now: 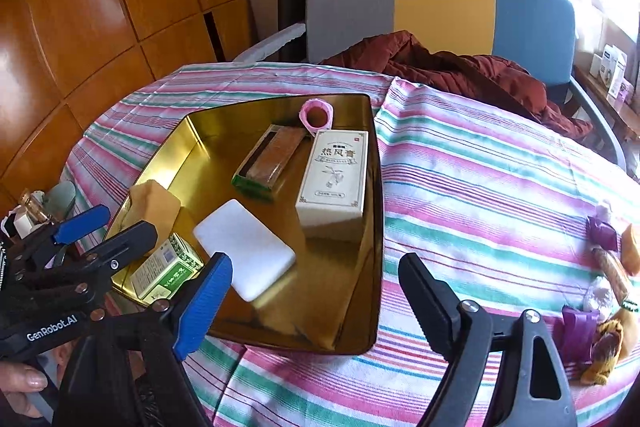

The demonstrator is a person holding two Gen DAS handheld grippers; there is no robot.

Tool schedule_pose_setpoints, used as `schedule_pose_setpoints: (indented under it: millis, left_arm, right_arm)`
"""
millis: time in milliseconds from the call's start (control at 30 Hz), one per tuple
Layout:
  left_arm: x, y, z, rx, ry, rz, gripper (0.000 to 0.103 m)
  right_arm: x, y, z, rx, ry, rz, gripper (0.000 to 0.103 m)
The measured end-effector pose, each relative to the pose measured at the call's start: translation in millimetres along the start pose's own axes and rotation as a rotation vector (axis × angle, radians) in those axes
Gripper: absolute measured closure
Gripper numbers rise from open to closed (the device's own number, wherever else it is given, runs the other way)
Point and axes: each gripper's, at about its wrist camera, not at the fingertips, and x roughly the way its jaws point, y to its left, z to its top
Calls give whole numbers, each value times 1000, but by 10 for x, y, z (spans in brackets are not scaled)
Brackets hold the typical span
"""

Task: Organize objects

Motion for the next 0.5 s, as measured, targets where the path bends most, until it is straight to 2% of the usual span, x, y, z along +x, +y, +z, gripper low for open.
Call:
schedule_pose_setpoints:
  millis: [500]
  left_arm:
    - [85,-76,-110,28,24,4,19]
  right_arm:
    - [-20,-134,-132,32,-11,-42,16]
